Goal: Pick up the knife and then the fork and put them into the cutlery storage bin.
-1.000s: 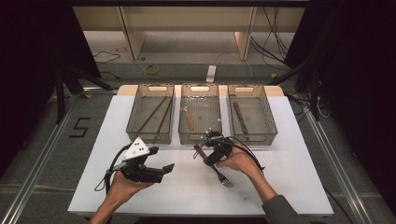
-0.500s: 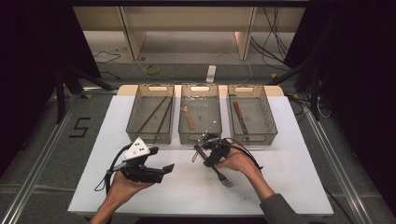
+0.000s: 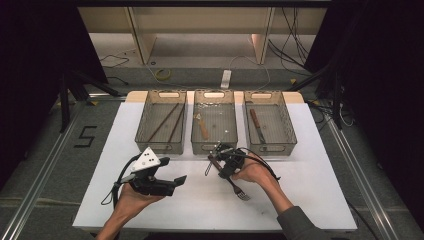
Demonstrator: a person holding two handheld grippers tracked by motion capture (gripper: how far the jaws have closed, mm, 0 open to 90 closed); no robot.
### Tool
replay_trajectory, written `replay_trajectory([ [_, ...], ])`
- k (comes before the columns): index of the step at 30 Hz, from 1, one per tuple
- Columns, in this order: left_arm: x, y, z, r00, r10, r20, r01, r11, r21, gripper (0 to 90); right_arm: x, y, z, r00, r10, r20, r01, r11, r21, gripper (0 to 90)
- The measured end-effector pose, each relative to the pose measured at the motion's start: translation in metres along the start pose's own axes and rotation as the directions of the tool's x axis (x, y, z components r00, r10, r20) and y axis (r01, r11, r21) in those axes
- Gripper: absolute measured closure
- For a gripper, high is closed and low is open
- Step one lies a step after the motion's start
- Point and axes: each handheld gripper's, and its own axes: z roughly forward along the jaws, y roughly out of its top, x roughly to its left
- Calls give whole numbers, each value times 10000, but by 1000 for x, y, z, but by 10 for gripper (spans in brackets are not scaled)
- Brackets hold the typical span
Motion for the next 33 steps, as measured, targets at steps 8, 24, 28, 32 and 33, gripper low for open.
replay_trajectory([
  [8, 1, 0, 0, 10000, -4, -11, 4, 10000, -5, 155, -1, 1, 0, 9998, -205, -8, 205, 9998, 34, 678],
  [24, 0, -1, 0, 10000, 31, 0, -31, 10000, 2, 155, -1, 6, 0, 9997, -231, -11, 231, 9987, 465, 770],
  [28, 0, 0, 0, 10000, 30, 1, -30, 10000, 0, 155, 0, 6, 0, 9994, -339, 47, 336, 9984, 447, 773],
  [32, 1, -1, 0, 10000, 34, -21, -34, 10000, 13, 156, 0, 6, 0, 9995, -324, 47, 322, 9986, 412, 775],
  [33, 1, -1, 0, 10000, 31, -14, -31, 10000, 12, 156, 0, 6, 0, 9993, -378, 53, 376, 9984, 411, 774],
])
